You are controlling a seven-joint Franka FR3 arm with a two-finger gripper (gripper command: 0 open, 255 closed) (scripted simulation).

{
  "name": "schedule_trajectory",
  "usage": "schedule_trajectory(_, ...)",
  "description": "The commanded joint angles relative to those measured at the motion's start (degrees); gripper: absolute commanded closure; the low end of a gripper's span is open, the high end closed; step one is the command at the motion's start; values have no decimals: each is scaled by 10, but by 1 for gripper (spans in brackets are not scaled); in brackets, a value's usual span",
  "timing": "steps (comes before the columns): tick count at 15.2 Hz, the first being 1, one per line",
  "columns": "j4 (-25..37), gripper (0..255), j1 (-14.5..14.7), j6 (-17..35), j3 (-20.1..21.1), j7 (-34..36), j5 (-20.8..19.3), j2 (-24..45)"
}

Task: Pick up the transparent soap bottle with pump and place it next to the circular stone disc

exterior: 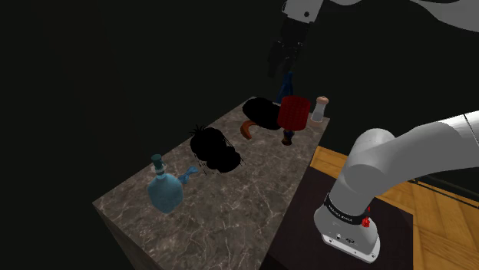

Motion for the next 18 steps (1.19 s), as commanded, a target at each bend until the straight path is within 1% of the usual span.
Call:
schedule_trajectory(1, 0, 0, 0, 0, 0, 0, 0, 0)
schedule_trajectory(6, -27, 0, 17, 56, 55, 56, 28, 26)
schedule_trajectory(10, -36, 0, 30, 102, 100, 101, 47, 60)
schedule_trajectory(14, -33, 0, 41, 148, 144, 146, 61, 105)
schedule_trajectory(18, -19, 0, 48, 192, 189, 192, 67, 160)
